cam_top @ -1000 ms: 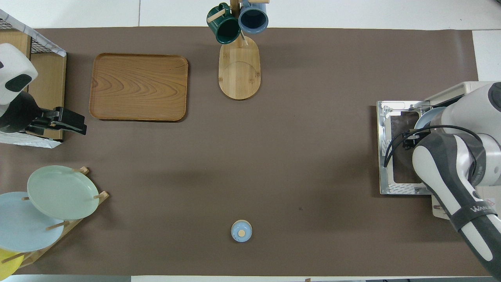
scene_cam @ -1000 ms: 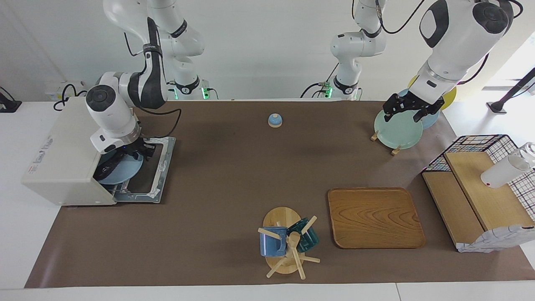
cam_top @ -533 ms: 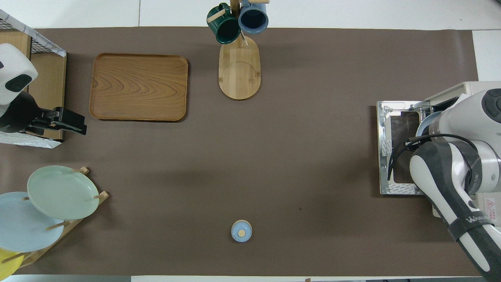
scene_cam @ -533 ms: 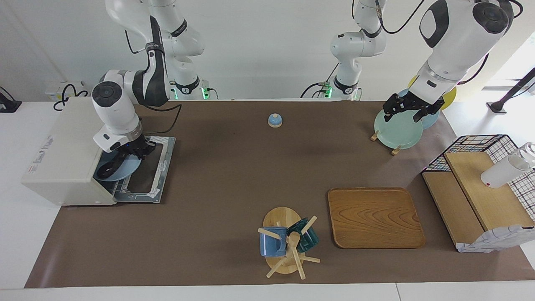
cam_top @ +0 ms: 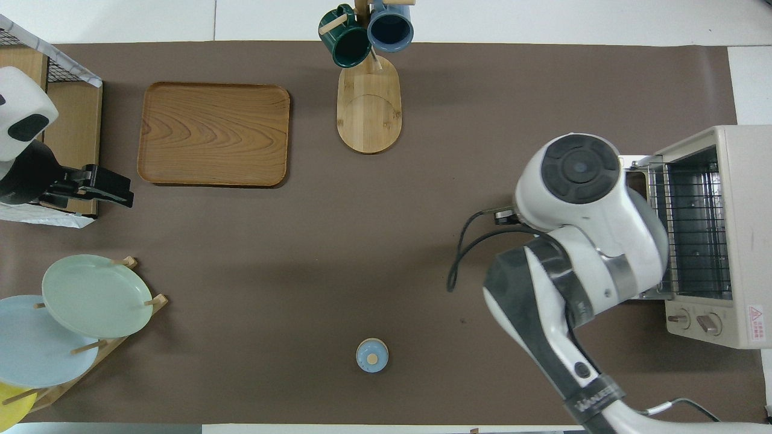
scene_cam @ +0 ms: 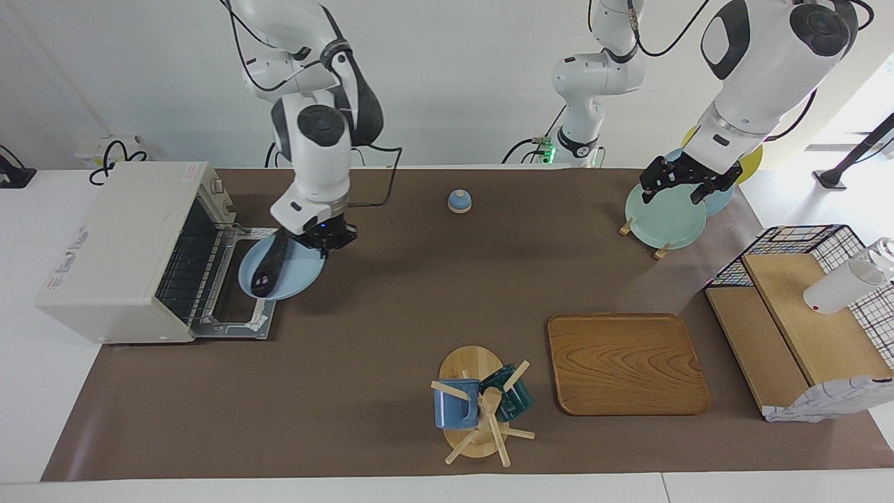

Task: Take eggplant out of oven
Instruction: 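Slide the plate with the eggplant out onto the table with the right gripper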

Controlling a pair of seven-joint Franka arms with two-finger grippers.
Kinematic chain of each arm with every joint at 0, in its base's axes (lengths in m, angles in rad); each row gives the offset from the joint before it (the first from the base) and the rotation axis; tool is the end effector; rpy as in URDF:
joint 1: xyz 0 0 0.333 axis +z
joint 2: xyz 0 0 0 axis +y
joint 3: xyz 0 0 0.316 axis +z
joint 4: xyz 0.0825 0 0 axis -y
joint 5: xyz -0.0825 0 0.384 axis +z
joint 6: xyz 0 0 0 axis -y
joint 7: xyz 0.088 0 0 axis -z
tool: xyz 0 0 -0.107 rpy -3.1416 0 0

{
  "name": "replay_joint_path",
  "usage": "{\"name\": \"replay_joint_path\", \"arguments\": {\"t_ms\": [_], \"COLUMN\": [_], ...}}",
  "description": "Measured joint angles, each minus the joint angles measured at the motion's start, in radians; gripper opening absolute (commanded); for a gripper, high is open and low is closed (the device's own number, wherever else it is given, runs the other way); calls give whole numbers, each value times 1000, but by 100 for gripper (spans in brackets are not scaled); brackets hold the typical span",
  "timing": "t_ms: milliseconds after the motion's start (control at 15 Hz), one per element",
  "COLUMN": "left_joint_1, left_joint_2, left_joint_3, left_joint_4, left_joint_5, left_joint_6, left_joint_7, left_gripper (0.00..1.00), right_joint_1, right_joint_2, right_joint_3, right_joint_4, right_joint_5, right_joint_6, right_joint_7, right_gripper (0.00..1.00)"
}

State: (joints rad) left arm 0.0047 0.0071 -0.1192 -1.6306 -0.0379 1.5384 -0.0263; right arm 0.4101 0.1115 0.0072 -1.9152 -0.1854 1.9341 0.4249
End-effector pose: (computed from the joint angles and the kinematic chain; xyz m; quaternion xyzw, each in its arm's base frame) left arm 0.5463 -0.0668 0.5900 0.9976 -0.0437 -0.0508 0.0158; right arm 0.5322 0.2220 0.4292 0.9948 0.0331 -0.0075 0.0960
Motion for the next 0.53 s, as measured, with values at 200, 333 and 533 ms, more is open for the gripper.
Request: {"name": "replay_joint_path", "arguments": {"t_ms": [200, 333, 533], "left_joint_1": [1, 1, 1], "left_joint_2": [0, 0, 0], "left_joint_3": [1, 2, 3], "left_joint_4": [0, 0, 0], "left_joint_5": [0, 0, 0], "left_joint_6": [0, 0, 0], "left_joint_7": [0, 0, 0], "left_gripper": [100, 100, 100], "right_joint_1": [130, 221, 318], "right_joint_2": [154, 305, 478], "right_joint_3": [1, 1, 13], "right_joint_4": [218, 379, 512], "right_joint_5": [42, 46, 48], "right_joint_6": [-86, -105, -66], "right_joint_7": [202, 351, 506], "right_gripper": [0, 0, 0]}}
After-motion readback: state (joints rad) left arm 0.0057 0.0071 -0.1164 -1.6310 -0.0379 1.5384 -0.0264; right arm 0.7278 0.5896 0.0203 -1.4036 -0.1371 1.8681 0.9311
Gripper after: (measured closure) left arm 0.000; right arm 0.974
